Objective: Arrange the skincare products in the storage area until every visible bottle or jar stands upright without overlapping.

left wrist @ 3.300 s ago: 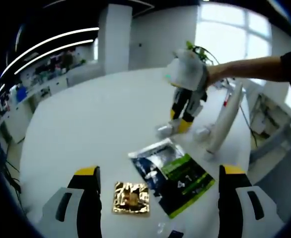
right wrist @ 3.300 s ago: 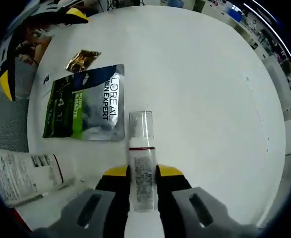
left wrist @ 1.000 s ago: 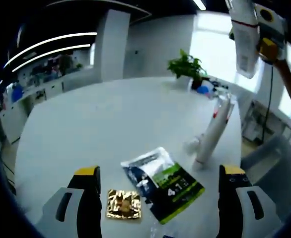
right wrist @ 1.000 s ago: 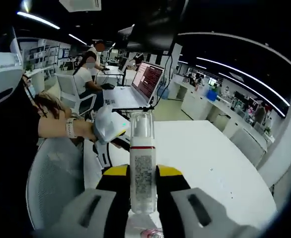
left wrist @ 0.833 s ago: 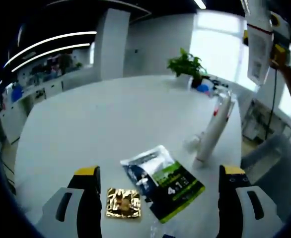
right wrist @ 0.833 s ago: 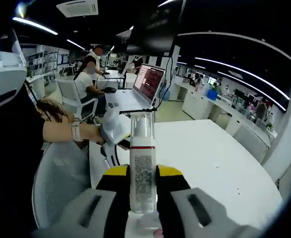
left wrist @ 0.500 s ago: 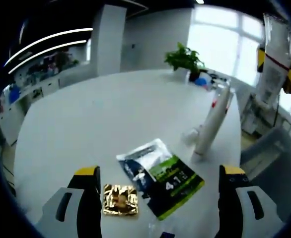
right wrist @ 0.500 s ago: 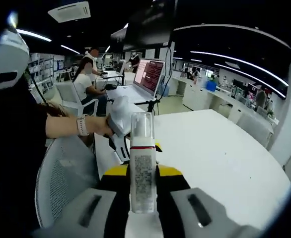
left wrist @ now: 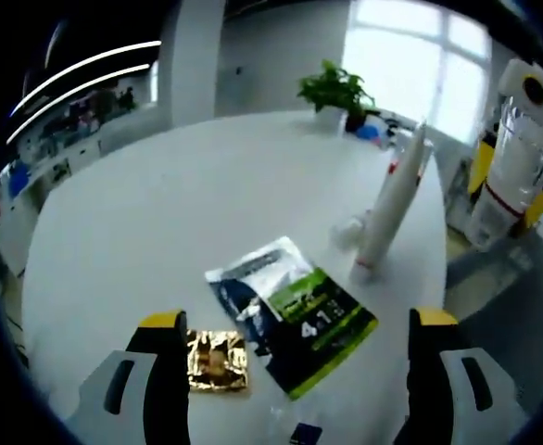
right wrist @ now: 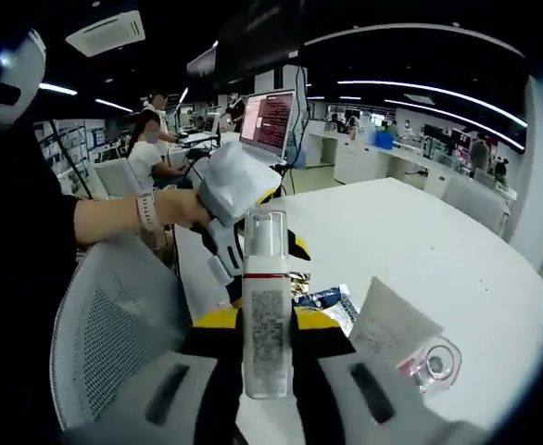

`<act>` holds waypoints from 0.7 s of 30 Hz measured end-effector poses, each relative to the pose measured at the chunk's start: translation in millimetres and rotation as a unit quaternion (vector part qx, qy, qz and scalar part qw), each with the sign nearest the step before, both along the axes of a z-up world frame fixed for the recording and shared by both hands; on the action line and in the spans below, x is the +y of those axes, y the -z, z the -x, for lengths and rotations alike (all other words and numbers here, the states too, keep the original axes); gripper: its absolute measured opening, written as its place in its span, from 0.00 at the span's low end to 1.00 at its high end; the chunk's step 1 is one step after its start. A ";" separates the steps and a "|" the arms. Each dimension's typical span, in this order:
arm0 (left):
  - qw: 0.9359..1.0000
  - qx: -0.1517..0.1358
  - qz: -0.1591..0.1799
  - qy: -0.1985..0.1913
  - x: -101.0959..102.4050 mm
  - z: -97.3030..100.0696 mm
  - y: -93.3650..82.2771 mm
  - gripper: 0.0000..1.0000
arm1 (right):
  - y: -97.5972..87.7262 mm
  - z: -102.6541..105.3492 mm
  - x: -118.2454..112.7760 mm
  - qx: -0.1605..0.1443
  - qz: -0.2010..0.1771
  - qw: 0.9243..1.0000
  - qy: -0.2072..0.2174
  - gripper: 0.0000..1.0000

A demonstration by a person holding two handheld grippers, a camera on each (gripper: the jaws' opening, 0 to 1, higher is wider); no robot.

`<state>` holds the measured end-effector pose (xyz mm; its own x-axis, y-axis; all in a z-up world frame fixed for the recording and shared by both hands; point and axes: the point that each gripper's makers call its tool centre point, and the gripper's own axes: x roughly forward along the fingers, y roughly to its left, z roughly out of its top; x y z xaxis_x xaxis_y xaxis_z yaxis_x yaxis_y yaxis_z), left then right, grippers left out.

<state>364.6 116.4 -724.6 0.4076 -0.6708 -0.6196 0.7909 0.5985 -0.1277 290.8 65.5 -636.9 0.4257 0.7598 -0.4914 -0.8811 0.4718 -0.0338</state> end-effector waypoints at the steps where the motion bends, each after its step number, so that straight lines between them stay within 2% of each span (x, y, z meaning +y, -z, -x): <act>1: 1.000 0.002 0.001 0.002 -0.3 1.7 0.2 0.97 | 3.2 -0.1 -0.1 0.004 -0.003 1.000 0.002 0.18; 7: 1.000 0.009 -0.006 0.023 -8.3 12.9 4.0 0.97 | 20.1 -0.8 -2.3 0.010 -0.012 1.000 0.018 0.18; 12: 0.999 0.019 -0.006 0.029 -6.1 20.2 4.6 0.97 | 27.9 -2.6 -6.6 0.004 -0.005 0.999 0.032 0.18; 14: 0.999 0.027 0.017 0.034 -9.3 28.5 -4.3 0.97 | 30.9 0.0 -7.5 0.002 0.001 0.999 0.033 0.19; 18: 0.997 0.021 0.062 0.048 -20.0 44.2 -25.9 0.97 | 39.9 3.6 -9.1 0.003 0.007 0.999 0.034 0.19; 21: 0.993 0.022 0.108 0.032 -25.5 48.7 -40.5 0.97 | 45.9 2.1 -10.9 -0.009 0.026 0.999 0.039 0.19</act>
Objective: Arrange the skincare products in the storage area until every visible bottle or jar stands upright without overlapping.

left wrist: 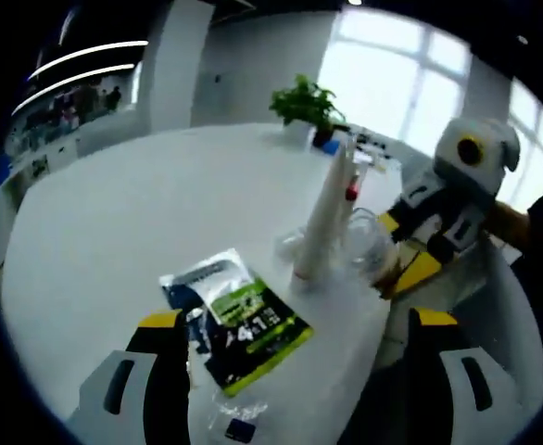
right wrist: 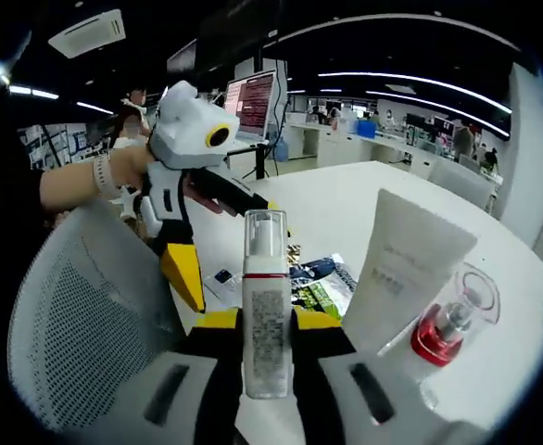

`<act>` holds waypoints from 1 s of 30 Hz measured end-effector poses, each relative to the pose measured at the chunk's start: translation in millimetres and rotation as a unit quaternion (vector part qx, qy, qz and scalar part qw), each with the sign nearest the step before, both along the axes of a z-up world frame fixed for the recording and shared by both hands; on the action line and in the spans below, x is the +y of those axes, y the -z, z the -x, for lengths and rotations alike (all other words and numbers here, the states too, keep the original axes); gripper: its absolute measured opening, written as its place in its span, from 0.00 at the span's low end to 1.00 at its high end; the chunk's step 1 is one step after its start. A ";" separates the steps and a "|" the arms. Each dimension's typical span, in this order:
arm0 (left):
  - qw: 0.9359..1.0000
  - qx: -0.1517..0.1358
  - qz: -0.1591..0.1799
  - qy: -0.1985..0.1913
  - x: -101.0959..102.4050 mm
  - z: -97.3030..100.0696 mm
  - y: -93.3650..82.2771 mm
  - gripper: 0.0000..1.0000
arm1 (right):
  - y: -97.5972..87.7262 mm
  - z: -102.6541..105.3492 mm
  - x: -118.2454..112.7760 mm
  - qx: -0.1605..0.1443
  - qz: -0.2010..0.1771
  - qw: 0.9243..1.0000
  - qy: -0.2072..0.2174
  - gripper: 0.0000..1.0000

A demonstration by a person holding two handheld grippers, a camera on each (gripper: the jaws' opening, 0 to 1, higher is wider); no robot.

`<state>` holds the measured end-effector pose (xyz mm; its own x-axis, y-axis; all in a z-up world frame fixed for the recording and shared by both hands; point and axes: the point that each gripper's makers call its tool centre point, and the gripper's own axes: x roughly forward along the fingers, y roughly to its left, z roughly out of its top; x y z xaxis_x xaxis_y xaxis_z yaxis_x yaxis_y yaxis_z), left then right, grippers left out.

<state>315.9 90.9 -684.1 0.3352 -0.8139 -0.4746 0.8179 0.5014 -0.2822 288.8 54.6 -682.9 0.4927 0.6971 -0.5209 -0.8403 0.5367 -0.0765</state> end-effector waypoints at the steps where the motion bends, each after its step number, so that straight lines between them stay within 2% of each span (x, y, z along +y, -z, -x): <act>1: 1.000 0.004 0.023 -0.008 -2.9 0.6 -6.2 0.97 | 0.4 0.5 0.8 0.000 -0.002 1.000 0.001 0.19; 3: 0.998 0.024 0.057 -0.027 -7.1 0.6 -12.6 0.96 | 0.9 1.0 2.6 0.003 -0.009 1.000 0.003 0.19; 4: 0.996 0.028 0.075 -0.049 -8.1 -3.7 -16.3 0.96 | 1.6 0.9 3.4 0.002 -0.011 1.000 0.005 0.19; 5: 0.995 0.026 0.080 -0.054 -8.4 -5.5 -17.6 0.95 | 2.0 0.9 3.7 0.003 -0.012 1.000 0.007 0.19; 6: 0.993 0.013 0.097 -0.065 -9.0 -9.2 -22.7 0.93 | 2.4 0.8 3.8 0.005 -0.014 1.000 0.010 0.19; 7: 0.991 0.019 0.109 -0.075 -9.8 -9.2 -24.7 0.89 | 2.3 0.8 3.9 0.005 -0.016 1.000 0.011 0.19; 8: 0.990 0.034 0.112 -0.082 -10.6 -7.7 -24.1 0.87 | 2.0 0.4 3.9 0.005 -0.016 1.000 0.014 0.19; 17: 0.981 0.078 0.153 -0.087 -32.4 3.6 -30.4 0.75 | -1.2 -4.4 7.9 -0.001 -0.021 1.000 0.022 0.19; 20: 0.981 0.087 0.151 -0.084 -40.1 6.6 -24.4 0.69 | -0.7 -4.1 10.7 -0.003 -0.024 1.000 0.020 0.19; 22: 0.982 0.093 0.137 -0.089 -39.9 6.9 -13.8 0.61 | 1.1 -3.9 10.2 -0.003 -0.022 1.000 0.022 0.19; 23: 0.982 0.109 0.124 -0.094 -38.1 9.2 -8.3 0.57 | 1.9 -3.6 9.6 -0.003 -0.021 1.000 0.023 0.19; 24: 0.983 0.101 0.127 -0.089 -38.4 8.9 -10.2 0.51 | 2.8 -3.3 8.7 -0.004 -0.018 1.000 0.024 0.19; 25: 0.982 0.104 0.127 -0.094 -36.9 8.2 -9.2 0.48 | 2.9 -3.1 8.3 -0.005 -0.016 1.000 0.024 0.19; 26: 0.979 0.119 0.131 -0.099 -36.3 9.0 -6.8 0.45 | 2.7 -3.0 8.2 -0.009 -0.014 1.000 0.024 0.19; 27: 0.978 0.129 0.131 -0.095 -36.5 11.8 -5.2 0.43 | 2.5 -3.1 8.3 -0.011 -0.013 1.000 0.023 0.19; 30: 0.979 0.131 0.121 -0.096 -38.5 14.9 -0.4 0.45 | 2.8 -3.3 9.6 -0.012 -0.012 1.000 0.021 0.19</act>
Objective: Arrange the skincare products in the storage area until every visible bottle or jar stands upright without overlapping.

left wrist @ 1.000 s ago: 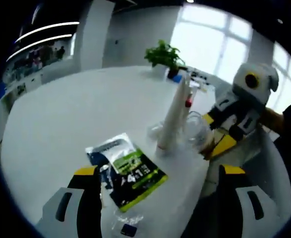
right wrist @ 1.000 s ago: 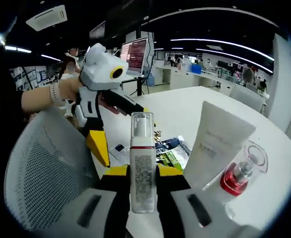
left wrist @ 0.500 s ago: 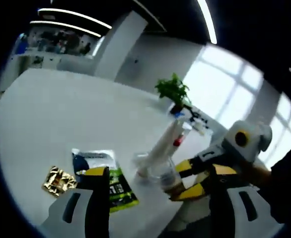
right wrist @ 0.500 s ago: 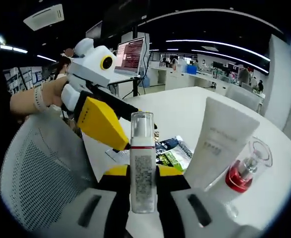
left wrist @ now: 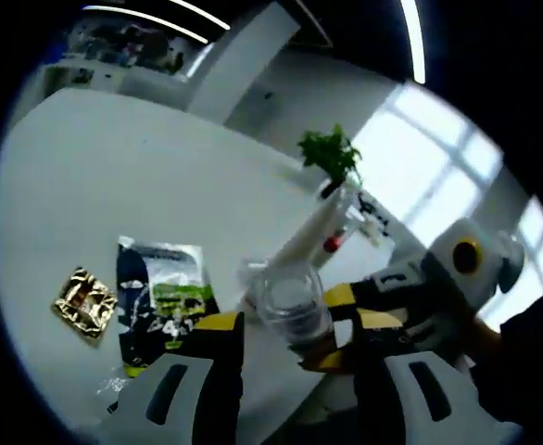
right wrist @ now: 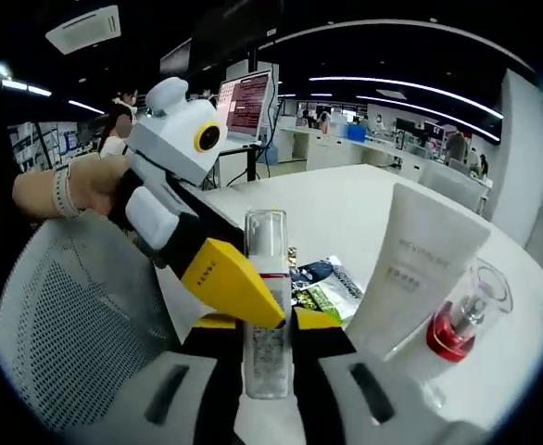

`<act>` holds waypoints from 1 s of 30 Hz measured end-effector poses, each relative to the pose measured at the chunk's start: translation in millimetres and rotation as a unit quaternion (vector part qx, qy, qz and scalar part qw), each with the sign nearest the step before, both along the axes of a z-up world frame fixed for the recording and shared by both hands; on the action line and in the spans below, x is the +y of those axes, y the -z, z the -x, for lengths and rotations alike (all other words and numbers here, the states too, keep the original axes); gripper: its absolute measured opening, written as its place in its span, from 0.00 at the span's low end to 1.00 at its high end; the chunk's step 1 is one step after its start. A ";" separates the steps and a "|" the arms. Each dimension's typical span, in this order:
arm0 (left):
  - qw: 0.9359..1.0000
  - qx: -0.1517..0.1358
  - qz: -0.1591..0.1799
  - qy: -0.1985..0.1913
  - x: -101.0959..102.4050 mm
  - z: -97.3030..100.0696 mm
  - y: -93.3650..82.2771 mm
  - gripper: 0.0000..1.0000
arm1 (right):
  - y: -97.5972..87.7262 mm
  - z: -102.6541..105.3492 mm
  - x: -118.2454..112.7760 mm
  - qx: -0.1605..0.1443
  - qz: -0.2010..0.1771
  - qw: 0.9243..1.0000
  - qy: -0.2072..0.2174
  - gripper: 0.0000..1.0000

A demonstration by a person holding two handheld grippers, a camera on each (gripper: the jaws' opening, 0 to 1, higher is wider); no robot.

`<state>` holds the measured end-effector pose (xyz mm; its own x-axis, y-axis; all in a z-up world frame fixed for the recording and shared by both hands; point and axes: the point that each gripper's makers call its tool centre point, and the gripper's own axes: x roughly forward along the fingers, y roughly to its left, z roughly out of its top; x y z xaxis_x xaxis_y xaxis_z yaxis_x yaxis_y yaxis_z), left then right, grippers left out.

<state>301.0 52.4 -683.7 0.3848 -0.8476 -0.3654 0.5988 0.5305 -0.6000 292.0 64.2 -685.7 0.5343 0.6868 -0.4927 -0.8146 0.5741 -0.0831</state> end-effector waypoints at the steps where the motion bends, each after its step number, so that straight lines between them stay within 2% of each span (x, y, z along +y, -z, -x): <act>1: 1.000 0.005 0.002 0.003 -1.0 2.0 0.4 0.44 | 0.2 0.0 0.4 -0.001 0.002 1.000 -0.001 0.19; 3: 1.000 0.006 0.005 -0.001 -0.7 1.1 -0.6 0.41 | 1.1 -0.2 0.8 -0.011 0.013 1.000 -0.005 0.19; 8: 1.000 0.013 0.018 -0.005 3.6 -3.3 -1.4 0.27 | 2.3 1.2 2.4 -0.010 0.016 1.000 -0.010 0.19; 13: 1.000 0.023 0.016 -0.003 1.8 -0.9 1.3 0.24 | 6.3 1.9 2.4 -0.010 0.027 0.999 -0.015 0.19; 18: 1.000 0.017 0.025 -0.004 2.0 -3.5 -2.7 0.22 | 3.8 -1.0 3.2 -0.018 0.024 0.999 -0.014 0.20; 22: 1.000 -0.001 0.021 0.003 -0.2 -3.4 -6.7 0.20 | 3.9 -1.9 3.0 -0.014 0.016 1.000 -0.012 0.20; 26: 1.000 -0.016 0.001 0.017 -1.7 -2.2 -3.7 0.18 | 7.9 -1.1 3.3 -0.007 0.022 1.000 -0.016 0.20; 29: 0.998 -0.048 -0.041 0.029 2.1 -2.9 3.1 0.18 | 11.5 0.6 3.0 0.002 0.025 0.999 -0.020 0.21; 30: 0.997 -0.056 -0.048 0.038 2.8 -1.9 3.8 0.18 | 13.9 2.1 3.3 0.015 0.022 0.999 -0.021 0.21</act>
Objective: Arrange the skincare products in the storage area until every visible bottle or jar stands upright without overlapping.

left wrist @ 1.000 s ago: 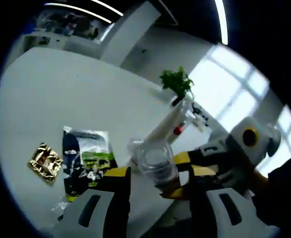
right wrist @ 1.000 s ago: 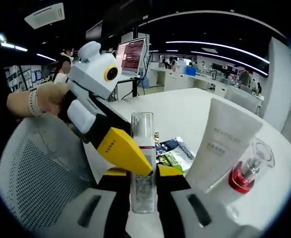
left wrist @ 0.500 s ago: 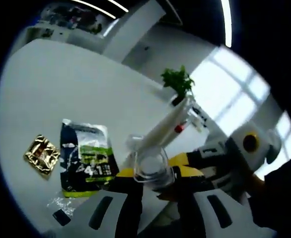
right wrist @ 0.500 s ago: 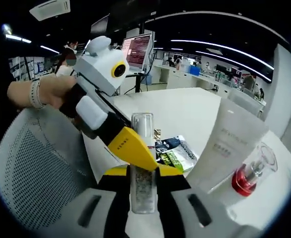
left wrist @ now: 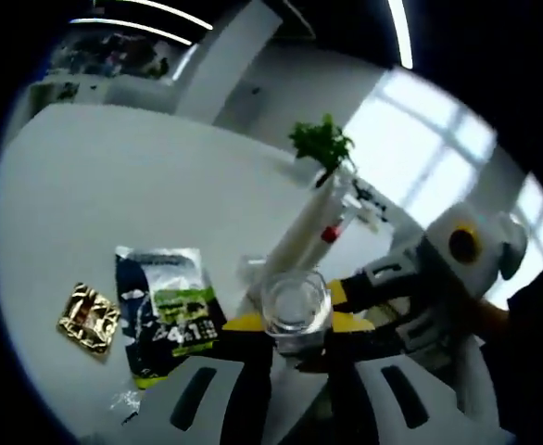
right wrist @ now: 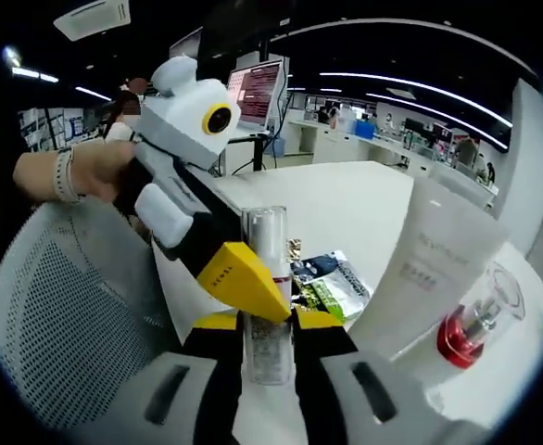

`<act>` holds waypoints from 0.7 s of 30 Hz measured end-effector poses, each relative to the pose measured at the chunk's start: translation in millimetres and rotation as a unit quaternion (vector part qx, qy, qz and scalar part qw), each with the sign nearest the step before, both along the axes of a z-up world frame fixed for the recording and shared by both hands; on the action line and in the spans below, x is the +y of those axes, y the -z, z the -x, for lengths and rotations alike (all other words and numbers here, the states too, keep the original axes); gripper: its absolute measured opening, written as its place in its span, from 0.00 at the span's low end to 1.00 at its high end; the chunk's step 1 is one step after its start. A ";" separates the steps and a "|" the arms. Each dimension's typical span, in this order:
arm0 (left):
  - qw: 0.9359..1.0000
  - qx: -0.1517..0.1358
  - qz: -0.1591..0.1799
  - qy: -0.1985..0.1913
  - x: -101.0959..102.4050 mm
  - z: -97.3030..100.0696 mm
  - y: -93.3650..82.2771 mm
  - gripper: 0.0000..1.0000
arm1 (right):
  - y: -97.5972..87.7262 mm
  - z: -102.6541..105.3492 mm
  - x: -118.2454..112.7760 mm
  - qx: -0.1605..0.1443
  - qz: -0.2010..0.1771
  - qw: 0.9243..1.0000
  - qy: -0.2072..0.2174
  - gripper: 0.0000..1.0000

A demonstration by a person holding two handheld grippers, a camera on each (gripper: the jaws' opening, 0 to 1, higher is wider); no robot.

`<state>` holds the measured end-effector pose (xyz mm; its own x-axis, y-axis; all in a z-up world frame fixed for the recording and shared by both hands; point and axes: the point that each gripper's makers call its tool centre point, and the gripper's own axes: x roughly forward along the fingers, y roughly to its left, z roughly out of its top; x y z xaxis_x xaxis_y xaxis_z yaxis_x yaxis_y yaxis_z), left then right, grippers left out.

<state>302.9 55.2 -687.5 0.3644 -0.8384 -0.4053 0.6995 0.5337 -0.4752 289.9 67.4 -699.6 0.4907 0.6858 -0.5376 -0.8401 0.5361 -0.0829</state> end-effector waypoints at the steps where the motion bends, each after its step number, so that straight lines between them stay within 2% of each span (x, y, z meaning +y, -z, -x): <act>1: 1.000 0.003 0.006 -0.002 -0.3 0.5 -1.5 0.18 | 0.6 -1.5 -1.4 0.002 0.001 1.000 0.004 0.23; 5: 1.000 0.012 0.015 -0.002 4.2 1.6 -3.8 0.18 | 1.1 -0.1 -0.8 0.019 -0.013 1.000 0.004 0.26; 7: 1.000 0.005 0.010 0.003 7.0 3.6 -4.8 0.18 | 2.8 2.1 0.5 0.021 -0.010 1.000 -0.002 0.26; 10: 1.000 0.000 0.013 0.019 6.2 7.4 -7.6 0.18 | 7.6 6.8 2.5 0.031 -0.003 0.999 -0.015 0.28; 13: 0.999 0.005 0.014 0.046 1.1 16.9 -7.6 0.18 | 4.9 11.7 7.8 0.041 -0.019 0.999 -0.029 0.26; 15: 0.998 -0.020 -0.003 0.066 0.2 20.1 -6.0 0.18 | 7.6 13.3 7.3 0.041 -0.012 0.998 -0.035 0.28; 17: 0.997 -0.019 -0.003 0.069 -0.6 21.9 -5.5 0.18 | 9.4 17.1 8.9 0.052 -0.014 0.998 -0.044 0.26; 21: 0.995 -0.041 -0.010 0.089 -0.4 26.0 -6.6 0.18 | 10.3 20.5 9.0 0.059 -0.015 0.997 -0.053 0.25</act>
